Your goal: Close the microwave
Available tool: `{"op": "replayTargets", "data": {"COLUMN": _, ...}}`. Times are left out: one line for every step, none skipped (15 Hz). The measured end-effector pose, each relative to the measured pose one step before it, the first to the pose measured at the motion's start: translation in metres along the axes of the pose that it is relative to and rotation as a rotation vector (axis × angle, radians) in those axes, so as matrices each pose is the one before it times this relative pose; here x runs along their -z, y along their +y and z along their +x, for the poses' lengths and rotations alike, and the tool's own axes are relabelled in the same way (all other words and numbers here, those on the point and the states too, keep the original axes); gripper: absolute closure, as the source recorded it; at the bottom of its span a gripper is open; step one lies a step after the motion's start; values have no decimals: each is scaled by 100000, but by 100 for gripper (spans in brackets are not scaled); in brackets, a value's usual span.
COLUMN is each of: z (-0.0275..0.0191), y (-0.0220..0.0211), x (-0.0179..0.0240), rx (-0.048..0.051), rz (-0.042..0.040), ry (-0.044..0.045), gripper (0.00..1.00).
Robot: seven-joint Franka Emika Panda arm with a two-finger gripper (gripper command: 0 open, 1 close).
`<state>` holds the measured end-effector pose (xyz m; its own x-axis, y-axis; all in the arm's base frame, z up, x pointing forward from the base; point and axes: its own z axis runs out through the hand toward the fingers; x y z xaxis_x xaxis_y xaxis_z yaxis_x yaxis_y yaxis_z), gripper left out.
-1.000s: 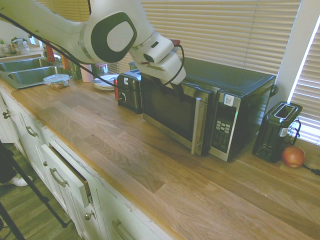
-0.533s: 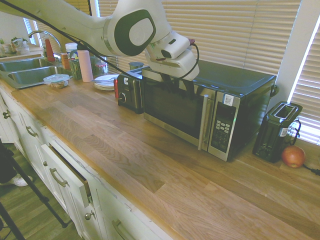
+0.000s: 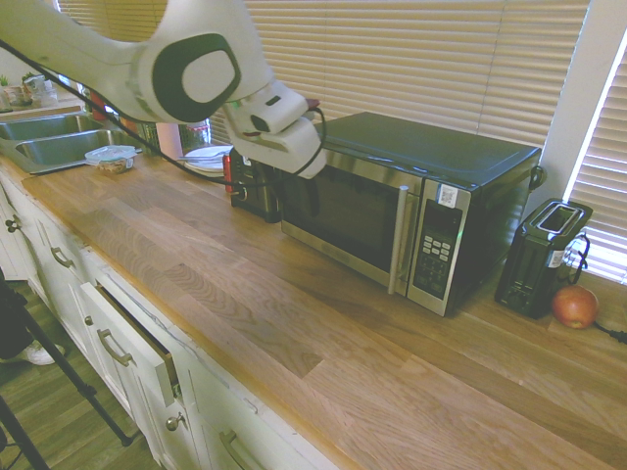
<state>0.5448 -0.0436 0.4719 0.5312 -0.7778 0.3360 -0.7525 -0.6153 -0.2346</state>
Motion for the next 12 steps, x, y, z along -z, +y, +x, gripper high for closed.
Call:
{"op": "replayTargets", "data": {"z": -1933, "y": 943, "x": 497, "rx": 1552, "rz": -1173, "ry": -1667, "gripper": 0}}
{"op": "replayTargets", "data": {"z": -1843, "y": 870, "x": 182, "rx": 1580, "rz": -1106, "ry": -1441, "gripper": 0}}
{"op": "replayTargets", "data": {"z": -1558, "y": 773, "x": 250, "rx": 1079, "rz": -1246, "ry": -1446, "gripper": 0}}
{"op": "replayTargets", "data": {"z": -1338, "y": 595, "x": 76, "rx": 844, "rz": -1170, "ry": -1415, "gripper": 0}}
{"op": "replayTargets", "data": {"z": -1221, "y": 549, "x": -267, "rx": 750, "rz": -1231, "ry": -1748, "gripper": 0}}
{"op": "replayTargets", "data": {"z": -1140, "y": 467, "x": -591, "rx": 590, "rz": -2104, "ry": -2819, "gripper": 0}}
{"op": "replayTargets", "data": {"z": -1018, "y": 269, "x": -666, "rx": 629, "rz": -2505, "ry": -2901, "gripper": 0}}
{"op": "replayTargets", "data": {"z": -682, "y": 132, "x": -562, "rx": 510, "rz": -1645, "ry": -1733, "gripper": 0}}
{"op": "replayTargets", "data": {"z": -496, "y": 116, "x": -507, "rx": 343, "rz": -869, "ry": -1033, "gripper": 0}}
{"op": "replayTargets", "data": {"z": -312, "y": 50, "x": -253, "rx": 124, "rz": -588, "ry": -848, "gripper": 0}}
{"op": "replayTargets", "data": {"z": -103, "y": 53, "x": -80, "rx": 39, "rz": -378, "ry": -717, "gripper": 0}}
{"op": "replayTargets", "data": {"z": -35, "y": 58, "x": -68, "rx": 302, "rz": -129, "ry": -571, "gripper": 0}}
